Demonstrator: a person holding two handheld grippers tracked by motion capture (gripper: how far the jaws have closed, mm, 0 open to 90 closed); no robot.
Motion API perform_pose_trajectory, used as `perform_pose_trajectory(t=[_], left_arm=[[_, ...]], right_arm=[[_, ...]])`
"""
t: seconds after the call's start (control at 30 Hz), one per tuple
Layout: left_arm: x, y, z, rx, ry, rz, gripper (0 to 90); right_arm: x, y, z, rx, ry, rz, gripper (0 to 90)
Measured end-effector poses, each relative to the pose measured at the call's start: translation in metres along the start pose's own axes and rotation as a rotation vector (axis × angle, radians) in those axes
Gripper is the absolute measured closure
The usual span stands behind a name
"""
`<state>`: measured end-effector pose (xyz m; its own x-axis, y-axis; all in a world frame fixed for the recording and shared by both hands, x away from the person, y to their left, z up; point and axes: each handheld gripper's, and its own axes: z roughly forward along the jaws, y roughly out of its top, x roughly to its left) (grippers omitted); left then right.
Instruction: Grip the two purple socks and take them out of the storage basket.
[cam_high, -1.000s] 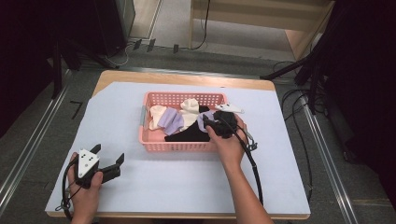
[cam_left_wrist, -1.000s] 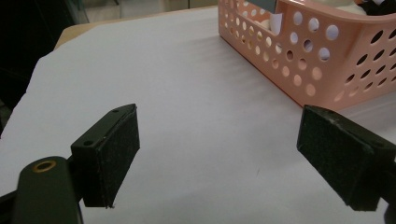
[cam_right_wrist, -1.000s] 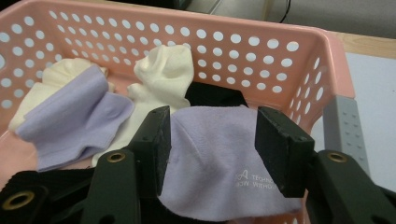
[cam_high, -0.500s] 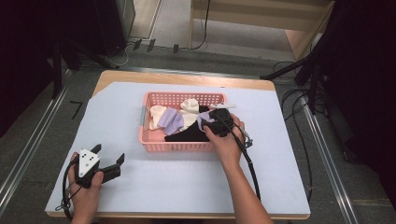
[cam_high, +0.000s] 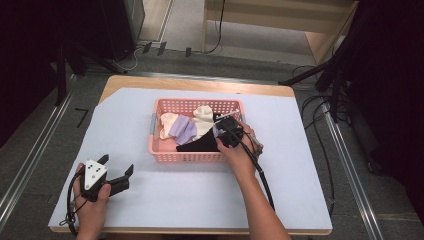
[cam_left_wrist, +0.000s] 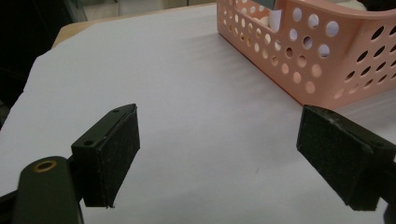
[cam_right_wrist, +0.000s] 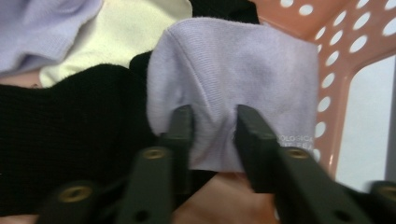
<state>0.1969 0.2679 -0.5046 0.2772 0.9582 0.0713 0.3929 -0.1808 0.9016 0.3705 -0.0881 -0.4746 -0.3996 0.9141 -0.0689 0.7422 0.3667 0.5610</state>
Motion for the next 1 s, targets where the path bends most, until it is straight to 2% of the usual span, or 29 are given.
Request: perform_pose_trajectory(t=[0.07, 0.2, 0.23, 0.27, 0.33, 0.37, 0.4, 0.43, 0.5, 0.53, 0.6, 0.67, 0.9, 1.0], left_arm=[[0.0, 0.0, 0.0, -0.001, 0.0, -0.001, 14.2], [0.0, 0.0, 0.0, -0.002, 0.0, -0.003, 14.2], [0.0, 0.0, 0.0, -0.002, -0.001, -0.003, 14.2], [0.0, 0.0, 0.001, -0.002, -0.003, -0.003, 14.2], [0.0, 0.0, 0.001, -0.003, -0.004, -0.005, 14.2], [0.0, 0.0, 0.001, -0.003, -0.004, -0.005, 14.2], [0.001, 0.0, 0.001, -0.002, -0.004, -0.005, 14.2], [0.001, 0.0, 0.001, -0.001, -0.005, -0.006, 14.2], [0.001, 0.0, 0.0, 0.002, -0.006, -0.002, 14.2], [0.001, 0.0, 0.0, 0.002, -0.005, -0.003, 14.2], [0.001, 0.0, 0.0, 0.0, -0.004, -0.003, 14.2], [0.001, 0.0, 0.0, 0.001, -0.002, -0.002, 14.2], [0.001, 0.0, 0.0, -0.002, -0.003, -0.008, 14.2], [0.0, 0.0, 0.0, -0.005, -0.001, -0.01, 14.2]], right_arm=[[-0.003, -0.001, -0.001, -0.015, 0.034, 0.037, 84.0], [-0.006, -0.004, -0.005, -0.084, 0.075, 0.07, 87.1], [-0.008, -0.006, -0.007, -0.132, 0.096, 0.097, 87.4], [-0.008, -0.006, -0.007, -0.132, 0.096, 0.097, 87.4], [-0.009, -0.009, -0.01, -0.2, 0.1, 0.108, 87.5], [-0.009, -0.01, -0.012, -0.221, 0.103, 0.104, 87.5], [-0.008, -0.013, -0.015, -0.276, 0.099, 0.095, 87.5], [-0.008, -0.013, -0.015, -0.276, 0.099, 0.095, 87.5], [-0.008, -0.015, -0.017, -0.32, 0.085, 0.076, 87.5], [-0.008, -0.016, -0.021, -0.359, 0.084, 0.064, 87.5], [-0.009, -0.015, -0.023, -0.373, 0.083, 0.062, 87.5], [-0.011, -0.014, -0.032, -0.426, 0.087, 0.058, 87.5], [-0.021, -0.01, -0.059, -0.593, 0.072, 0.08, 87.5], [-0.022, -0.009, -0.067, -0.624, 0.073, 0.079, 87.4]])
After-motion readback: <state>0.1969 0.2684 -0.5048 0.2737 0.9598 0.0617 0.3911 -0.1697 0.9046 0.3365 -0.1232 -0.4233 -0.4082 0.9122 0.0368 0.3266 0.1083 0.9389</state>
